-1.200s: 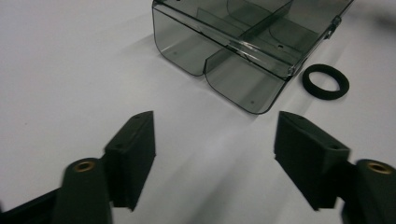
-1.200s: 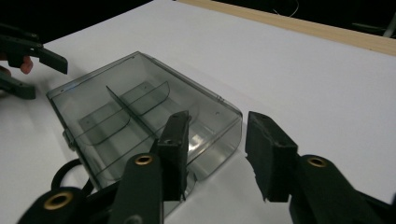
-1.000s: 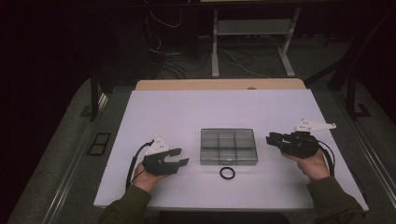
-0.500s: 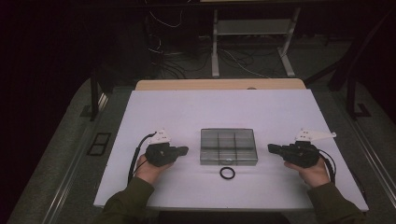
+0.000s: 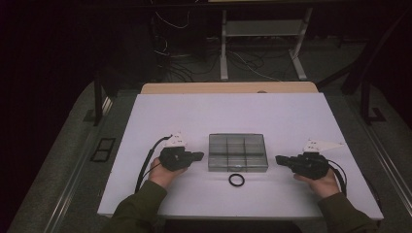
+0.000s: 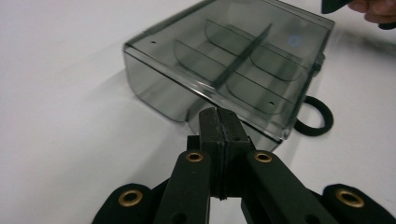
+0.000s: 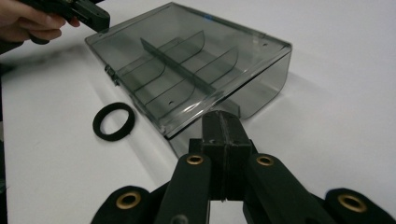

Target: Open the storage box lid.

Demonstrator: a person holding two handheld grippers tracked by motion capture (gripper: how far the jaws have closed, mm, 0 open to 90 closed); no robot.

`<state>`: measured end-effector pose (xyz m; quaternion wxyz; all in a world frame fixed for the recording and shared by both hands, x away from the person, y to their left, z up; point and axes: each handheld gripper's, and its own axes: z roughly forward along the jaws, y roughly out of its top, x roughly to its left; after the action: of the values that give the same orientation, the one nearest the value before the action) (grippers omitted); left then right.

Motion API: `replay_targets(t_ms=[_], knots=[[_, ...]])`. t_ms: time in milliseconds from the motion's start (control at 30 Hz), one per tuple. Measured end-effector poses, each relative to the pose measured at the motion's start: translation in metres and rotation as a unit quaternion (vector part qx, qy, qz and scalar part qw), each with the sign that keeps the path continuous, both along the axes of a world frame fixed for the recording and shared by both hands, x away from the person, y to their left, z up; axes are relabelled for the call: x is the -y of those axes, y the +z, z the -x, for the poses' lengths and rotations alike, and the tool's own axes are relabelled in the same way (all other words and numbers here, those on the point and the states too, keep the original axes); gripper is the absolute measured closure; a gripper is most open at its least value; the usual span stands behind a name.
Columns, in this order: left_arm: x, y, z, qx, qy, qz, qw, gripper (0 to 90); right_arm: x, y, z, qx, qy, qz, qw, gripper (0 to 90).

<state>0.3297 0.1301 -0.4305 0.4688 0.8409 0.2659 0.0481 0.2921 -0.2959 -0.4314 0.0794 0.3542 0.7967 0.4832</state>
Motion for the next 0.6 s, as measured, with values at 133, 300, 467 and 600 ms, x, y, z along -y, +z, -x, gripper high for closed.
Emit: replay_targets(t_ms=[133, 300, 467, 600], knots=[[0.004, -0.004, 0.002, -0.007, -0.012, -0.009, 0.9999, 88.8, -0.005, -0.004, 0.0, -0.005, 0.009, 0.006, 0.9999, 89.3], [0.006, -0.005, 0.004, -0.011, -0.023, -0.013, 0.9996, 88.8, -0.008, -0.005, 0.001, -0.005, 0.014, 0.015, 0.9998, 89.3], [0.008, -0.007, 0.006, -0.014, -0.032, -0.012, 0.9993, 88.8, -0.01, -0.007, 0.0, -0.007, 0.019, 0.019, 0.9996, 89.3], [0.007, -0.007, 0.006, -0.016, -0.034, -0.008, 0.9993, 88.8, -0.013, -0.009, -0.001, -0.011, 0.024, 0.021, 0.9994, 89.3]])
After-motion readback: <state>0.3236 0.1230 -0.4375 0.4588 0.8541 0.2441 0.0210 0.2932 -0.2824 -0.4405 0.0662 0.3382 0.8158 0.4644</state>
